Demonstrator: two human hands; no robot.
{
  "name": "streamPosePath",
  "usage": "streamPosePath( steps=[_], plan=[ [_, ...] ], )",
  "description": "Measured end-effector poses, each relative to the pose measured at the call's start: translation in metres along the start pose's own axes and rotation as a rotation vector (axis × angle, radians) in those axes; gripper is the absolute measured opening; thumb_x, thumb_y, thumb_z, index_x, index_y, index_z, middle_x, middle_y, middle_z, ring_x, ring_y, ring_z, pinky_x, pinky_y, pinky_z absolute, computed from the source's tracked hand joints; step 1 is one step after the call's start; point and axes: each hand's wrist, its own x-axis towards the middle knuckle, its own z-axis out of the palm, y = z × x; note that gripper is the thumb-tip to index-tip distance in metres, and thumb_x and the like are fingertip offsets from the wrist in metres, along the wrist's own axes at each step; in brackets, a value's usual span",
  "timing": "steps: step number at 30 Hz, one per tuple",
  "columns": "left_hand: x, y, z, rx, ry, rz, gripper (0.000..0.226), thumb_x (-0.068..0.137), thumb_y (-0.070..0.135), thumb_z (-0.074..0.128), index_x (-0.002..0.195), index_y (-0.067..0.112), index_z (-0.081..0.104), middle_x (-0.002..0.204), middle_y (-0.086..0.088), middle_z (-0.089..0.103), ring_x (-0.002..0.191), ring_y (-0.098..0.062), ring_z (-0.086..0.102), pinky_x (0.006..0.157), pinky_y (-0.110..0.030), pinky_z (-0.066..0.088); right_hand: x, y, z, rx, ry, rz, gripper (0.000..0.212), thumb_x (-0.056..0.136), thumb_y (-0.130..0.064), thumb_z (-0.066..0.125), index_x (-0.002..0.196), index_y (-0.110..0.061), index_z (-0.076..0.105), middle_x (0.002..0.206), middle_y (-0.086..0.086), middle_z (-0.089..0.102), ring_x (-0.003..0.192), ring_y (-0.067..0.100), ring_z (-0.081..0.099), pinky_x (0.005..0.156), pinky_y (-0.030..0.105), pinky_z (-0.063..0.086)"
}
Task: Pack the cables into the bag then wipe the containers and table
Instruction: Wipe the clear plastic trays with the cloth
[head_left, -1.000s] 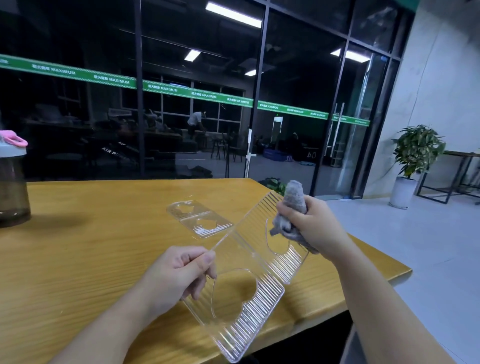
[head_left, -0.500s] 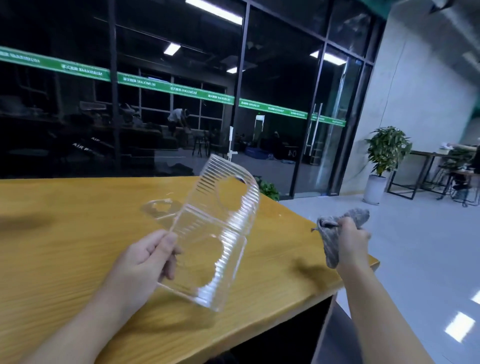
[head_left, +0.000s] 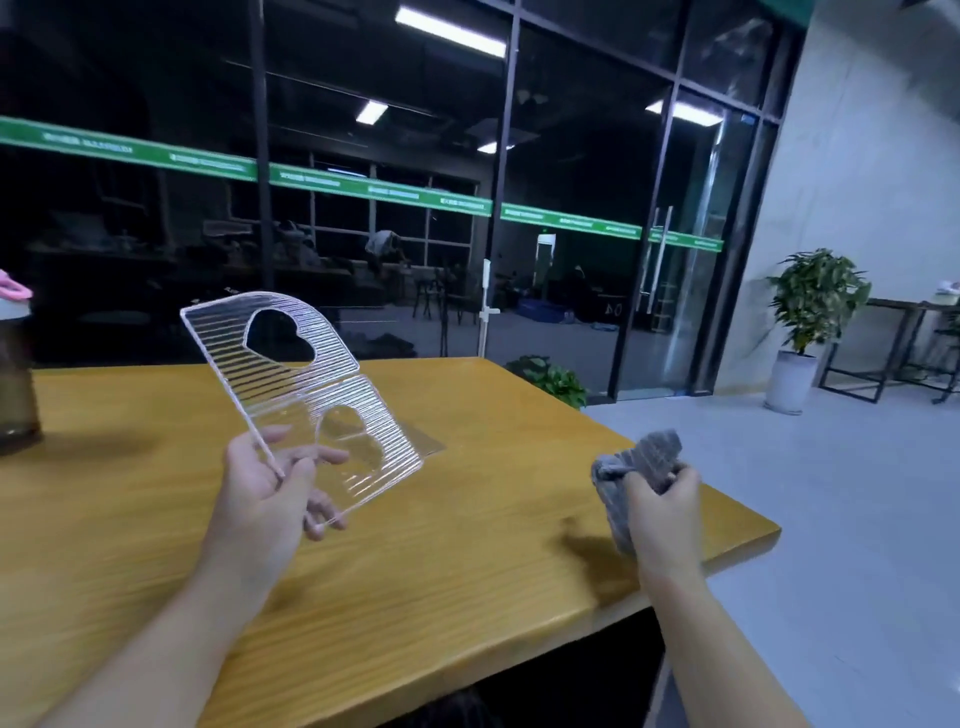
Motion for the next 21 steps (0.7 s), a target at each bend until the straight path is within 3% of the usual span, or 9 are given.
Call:
streamPosePath(
  steps=[5,8,12,17,19,21],
  plan=[
    [-0.002,0.011,-0.033,0.032,0.118,0.037,0.029,0.093,-0.002,0.044,0.103,0.026,0.04,0.075,-0.005,0.061,0.055,-0.024,0.051,0.045,-0.028,0.046,-0.047,-0.024,0.048,0.106,-0.244,-0.107,0.02,0.088,-0.007,0.061,0.096,-0.014,0.045,0.079,0.001,0.049,0.065,0.017,0.049,0.055,0.03,0.037],
    [-0.004,0.013,-0.064,0.121,0.18,0.072,0.03,0.091,0.001,0.049,0.105,0.026,0.041,0.072,0.0,0.063,0.053,-0.017,0.053,0.054,-0.033,0.049,-0.068,-0.028,0.077,0.136,-0.341,-0.116,0.018,0.087,-0.01,0.063,0.087,-0.02,0.048,0.076,0.002,0.052,0.064,0.02,0.049,0.056,0.031,0.04],
    [-0.006,0.018,-0.112,0.185,0.313,0.137,0.027,0.09,0.005,0.053,0.102,0.028,0.044,0.074,-0.004,0.065,0.051,-0.016,0.056,0.048,-0.028,0.044,-0.091,-0.032,0.114,0.145,-0.431,-0.118,0.016,0.086,-0.017,0.064,0.087,-0.023,0.05,0.076,0.004,0.056,0.064,0.023,0.05,0.06,0.037,0.042],
    [-0.011,0.038,-0.181,0.363,0.413,0.115,0.017,0.093,0.012,0.051,0.107,0.021,0.051,0.072,-0.004,0.069,0.057,-0.028,0.054,0.059,-0.04,0.051,-0.106,-0.041,0.153,0.189,-0.484,-0.118,0.018,0.09,-0.012,0.06,0.084,-0.023,0.047,0.073,0.002,0.052,0.057,0.017,0.046,0.046,0.02,0.039],
    [-0.014,0.048,-0.208,0.481,0.44,0.104,0.018,0.092,0.014,0.053,0.107,0.022,0.056,0.065,0.001,0.067,0.055,-0.026,0.054,0.057,-0.038,0.053,-0.11,-0.04,0.16,0.19,-0.503,-0.121,0.015,0.091,-0.013,0.059,0.086,-0.021,0.047,0.072,0.002,0.052,0.052,0.012,0.046,0.039,0.014,0.036],
    [-0.015,0.063,-0.232,0.609,0.534,0.154,0.017,0.087,0.018,0.054,0.103,0.021,0.058,0.064,0.001,0.065,0.055,-0.016,0.058,0.065,-0.03,0.055,-0.114,-0.039,0.16,0.188,-0.534,-0.142,0.011,0.091,-0.013,0.058,0.091,-0.017,0.048,0.072,0.002,0.053,0.046,0.003,0.048,0.038,0.014,0.036]
  ],
)
